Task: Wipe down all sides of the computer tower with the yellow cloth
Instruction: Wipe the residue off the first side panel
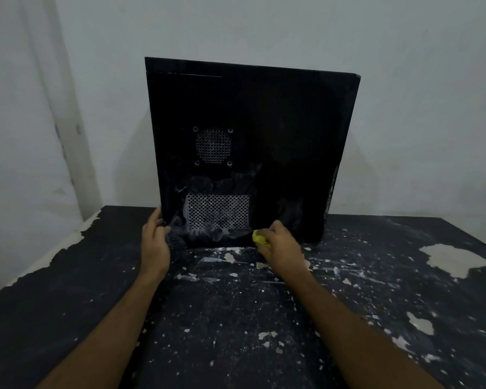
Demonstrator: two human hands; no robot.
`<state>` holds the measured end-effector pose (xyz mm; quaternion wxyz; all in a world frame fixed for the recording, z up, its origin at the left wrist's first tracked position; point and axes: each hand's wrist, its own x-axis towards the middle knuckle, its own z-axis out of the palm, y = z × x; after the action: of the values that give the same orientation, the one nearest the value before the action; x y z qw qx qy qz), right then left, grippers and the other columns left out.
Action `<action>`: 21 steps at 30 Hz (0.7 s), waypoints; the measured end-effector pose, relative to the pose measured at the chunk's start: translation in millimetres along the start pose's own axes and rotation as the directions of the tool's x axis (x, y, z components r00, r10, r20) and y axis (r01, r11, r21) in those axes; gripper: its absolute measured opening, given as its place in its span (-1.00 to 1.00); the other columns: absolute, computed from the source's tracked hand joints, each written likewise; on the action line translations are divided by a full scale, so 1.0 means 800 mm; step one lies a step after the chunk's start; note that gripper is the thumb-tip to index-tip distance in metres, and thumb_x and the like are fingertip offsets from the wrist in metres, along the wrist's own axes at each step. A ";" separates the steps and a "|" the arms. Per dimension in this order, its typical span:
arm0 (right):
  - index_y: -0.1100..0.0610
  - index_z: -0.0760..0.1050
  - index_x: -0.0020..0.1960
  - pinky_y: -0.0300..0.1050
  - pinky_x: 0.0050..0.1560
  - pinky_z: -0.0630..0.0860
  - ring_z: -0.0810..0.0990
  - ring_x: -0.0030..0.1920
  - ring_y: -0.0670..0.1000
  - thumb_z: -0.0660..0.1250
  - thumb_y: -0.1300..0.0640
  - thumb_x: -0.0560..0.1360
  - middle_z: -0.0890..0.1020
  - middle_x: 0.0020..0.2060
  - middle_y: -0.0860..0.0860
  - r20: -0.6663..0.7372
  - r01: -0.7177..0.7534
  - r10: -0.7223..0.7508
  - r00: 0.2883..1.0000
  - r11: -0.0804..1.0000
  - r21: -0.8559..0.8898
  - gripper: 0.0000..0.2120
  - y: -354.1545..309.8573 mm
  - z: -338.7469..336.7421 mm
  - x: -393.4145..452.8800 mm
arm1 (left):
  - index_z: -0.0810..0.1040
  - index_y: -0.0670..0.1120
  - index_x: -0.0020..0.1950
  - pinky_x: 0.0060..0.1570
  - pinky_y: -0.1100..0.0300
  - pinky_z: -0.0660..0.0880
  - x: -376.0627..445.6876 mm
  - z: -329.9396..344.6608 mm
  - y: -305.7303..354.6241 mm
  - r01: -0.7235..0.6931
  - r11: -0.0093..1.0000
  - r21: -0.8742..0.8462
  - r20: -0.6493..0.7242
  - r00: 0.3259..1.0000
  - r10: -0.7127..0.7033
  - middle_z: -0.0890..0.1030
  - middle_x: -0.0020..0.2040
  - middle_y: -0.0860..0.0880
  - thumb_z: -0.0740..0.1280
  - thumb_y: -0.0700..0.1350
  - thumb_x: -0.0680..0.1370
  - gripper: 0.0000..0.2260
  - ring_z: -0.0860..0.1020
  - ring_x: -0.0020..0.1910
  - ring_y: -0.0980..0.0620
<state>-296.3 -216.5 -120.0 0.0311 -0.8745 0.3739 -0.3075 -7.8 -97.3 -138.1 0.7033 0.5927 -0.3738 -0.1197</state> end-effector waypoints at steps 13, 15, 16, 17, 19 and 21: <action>-0.07 0.38 0.40 0.06 -0.05 0.51 0.48 -0.01 0.19 0.34 -0.06 0.58 0.50 0.03 0.13 -0.021 -0.157 0.157 0.987 0.987 0.033 -0.59 0.014 0.002 -0.022 | 0.33 0.10 0.58 0.44 -0.06 0.40 -0.021 0.010 0.032 0.013 1.000 0.020 -0.017 1.000 -0.012 0.39 0.39 -0.05 0.12 -0.14 0.69 -0.55 0.45 0.33 0.04; -0.04 0.44 0.36 0.01 -0.14 0.51 0.52 -0.05 0.16 0.40 -0.04 0.56 0.51 0.00 0.10 -0.047 -0.160 0.163 0.985 0.985 0.070 -0.60 0.018 -0.004 -0.021 | 0.32 0.10 0.59 0.45 -0.06 0.39 -0.022 0.011 0.031 0.008 1.000 0.029 -0.023 1.000 -0.007 0.38 0.39 -0.05 0.11 -0.16 0.70 -0.55 0.43 0.35 0.02; 0.00 0.47 0.33 -0.02 -0.17 0.48 0.54 -0.07 0.15 0.42 0.00 0.54 0.51 -0.01 0.10 -0.095 -0.200 0.208 0.974 0.976 0.088 -0.62 0.024 -0.009 -0.023 | 0.32 0.11 0.59 0.45 -0.08 0.39 -0.022 0.010 0.031 0.005 1.000 0.028 -0.028 1.000 -0.004 0.38 0.39 -0.05 0.12 -0.15 0.69 -0.55 0.43 0.36 0.01; 0.04 0.49 0.30 -0.05 -0.18 0.45 0.54 -0.10 0.15 0.44 0.05 0.53 0.51 0.00 0.11 -0.159 -0.269 0.288 0.944 0.955 0.127 -0.64 0.032 -0.016 -0.025 | 0.32 0.12 0.58 0.46 -0.09 0.38 -0.021 0.009 0.032 0.004 1.000 0.030 -0.028 1.000 -0.003 0.38 0.39 -0.05 0.12 -0.14 0.69 -0.55 0.43 0.36 0.01; 0.11 0.49 0.27 -0.08 -0.14 0.39 0.53 -0.10 0.17 0.43 0.11 0.55 0.51 0.04 0.16 -0.255 -0.416 0.469 0.846 0.878 0.236 -0.68 0.051 -0.027 -0.032 | 0.29 0.11 0.60 0.48 -0.04 0.34 -0.022 0.010 0.033 0.011 0.999 0.053 -0.018 1.000 -0.010 0.35 0.39 -0.02 0.13 -0.15 0.70 -0.54 0.39 0.37 0.03; 0.13 0.48 0.26 -0.07 -0.11 0.40 0.54 -0.07 0.18 0.42 0.13 0.57 0.51 0.05 0.16 -0.258 -0.417 0.477 0.840 0.873 0.253 -0.70 0.056 -0.028 -0.033 | 0.25 0.09 0.62 0.46 0.02 0.31 -0.026 0.012 0.038 0.013 0.998 0.063 -0.011 1.000 -0.012 0.31 0.42 -0.03 0.12 -0.16 0.71 -0.54 0.35 0.39 0.04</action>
<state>-351.6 -226.5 -128.0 0.1244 -0.6956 0.5378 -0.4598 -37.4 -83.7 -117.9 0.6853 0.6176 -0.3701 -0.1090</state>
